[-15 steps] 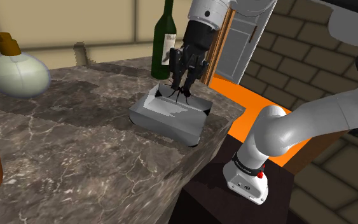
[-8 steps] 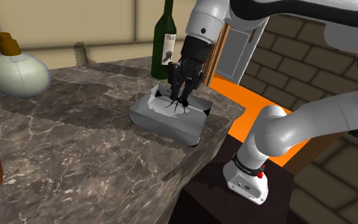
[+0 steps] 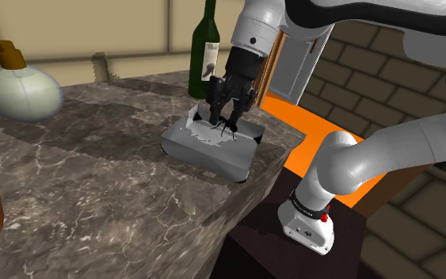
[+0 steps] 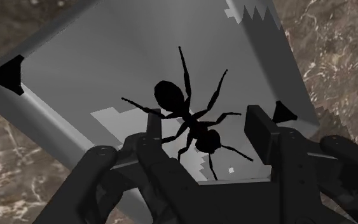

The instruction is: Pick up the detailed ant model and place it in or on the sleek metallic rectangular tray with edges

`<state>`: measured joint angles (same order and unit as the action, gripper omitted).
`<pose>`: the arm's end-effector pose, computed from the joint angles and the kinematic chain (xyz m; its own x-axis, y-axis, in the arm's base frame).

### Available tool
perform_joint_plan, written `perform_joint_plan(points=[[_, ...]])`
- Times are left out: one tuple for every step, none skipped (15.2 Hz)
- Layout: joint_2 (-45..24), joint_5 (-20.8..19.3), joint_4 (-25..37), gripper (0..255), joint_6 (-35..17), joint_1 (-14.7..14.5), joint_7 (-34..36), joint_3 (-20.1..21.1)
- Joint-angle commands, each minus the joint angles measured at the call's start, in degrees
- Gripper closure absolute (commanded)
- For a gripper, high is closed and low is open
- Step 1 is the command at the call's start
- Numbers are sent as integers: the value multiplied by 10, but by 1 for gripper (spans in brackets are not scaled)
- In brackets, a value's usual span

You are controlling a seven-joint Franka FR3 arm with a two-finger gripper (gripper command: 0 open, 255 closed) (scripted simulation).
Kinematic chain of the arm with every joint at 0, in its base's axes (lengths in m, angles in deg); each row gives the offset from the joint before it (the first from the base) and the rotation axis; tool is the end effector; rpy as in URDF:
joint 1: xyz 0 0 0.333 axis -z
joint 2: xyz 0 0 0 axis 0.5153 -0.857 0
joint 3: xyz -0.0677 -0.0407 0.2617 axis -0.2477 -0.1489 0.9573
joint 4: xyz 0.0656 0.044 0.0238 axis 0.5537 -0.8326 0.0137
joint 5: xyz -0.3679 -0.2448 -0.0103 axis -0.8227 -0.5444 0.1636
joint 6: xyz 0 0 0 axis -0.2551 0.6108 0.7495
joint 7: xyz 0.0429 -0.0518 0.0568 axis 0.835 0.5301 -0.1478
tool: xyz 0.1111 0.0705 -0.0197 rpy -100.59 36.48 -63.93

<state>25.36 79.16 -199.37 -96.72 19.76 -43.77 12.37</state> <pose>0.3521 0.2450 0.5166 0.9659 -0.2231 -0.1310 -0.2531 -0.9198 -0.2997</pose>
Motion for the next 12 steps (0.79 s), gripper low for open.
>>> perform_joint_plan(points=[[0,0,0,0,0,0,0,0],[0,0,0,0,0,0,0,0],[0,0,0,0,0,0,0,0],[0,0,0,0,0,0,0,0],[0,0,0,0,0,0,0,0],[-1,-6,18,0,18,2,1,-8],[-3,-11,36,0,36,4,3,-15],[-6,-17,55,0,53,6,4,-22],[-8,-21,71,0,67,7,5,-28],[-8,-21,71,0,67,7,5,-28],[-8,-21,71,0,67,7,5,-28],[-8,-21,71,0,67,7,5,-28]])
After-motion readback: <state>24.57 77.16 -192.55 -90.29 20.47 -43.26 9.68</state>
